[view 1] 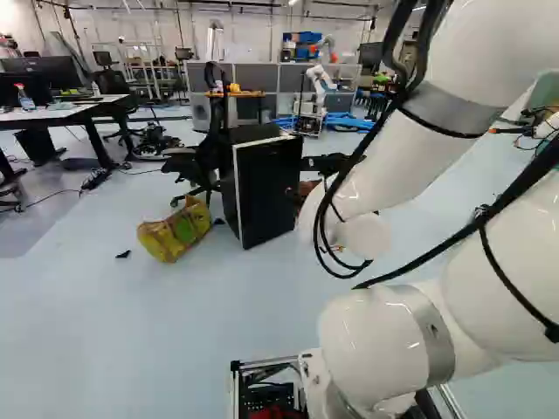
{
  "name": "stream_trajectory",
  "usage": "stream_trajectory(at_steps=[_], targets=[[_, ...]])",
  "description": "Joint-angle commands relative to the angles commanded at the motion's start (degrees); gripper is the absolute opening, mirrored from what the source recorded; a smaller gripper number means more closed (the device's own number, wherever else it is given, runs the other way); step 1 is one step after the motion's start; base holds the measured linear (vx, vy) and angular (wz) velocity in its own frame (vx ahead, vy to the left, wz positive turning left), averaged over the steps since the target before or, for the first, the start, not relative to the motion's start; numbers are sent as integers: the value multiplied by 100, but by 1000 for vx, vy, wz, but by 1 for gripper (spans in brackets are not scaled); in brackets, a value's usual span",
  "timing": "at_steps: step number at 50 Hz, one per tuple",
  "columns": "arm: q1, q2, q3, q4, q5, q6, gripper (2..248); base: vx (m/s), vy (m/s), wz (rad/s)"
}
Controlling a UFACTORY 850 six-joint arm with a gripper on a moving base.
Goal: Grab a drink from the fridge
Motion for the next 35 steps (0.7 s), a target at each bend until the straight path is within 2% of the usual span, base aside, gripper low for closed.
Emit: stream_trajectory(at_steps=[35], targets=[[0,0,0,0,0,0,247,1,-3,-8]])
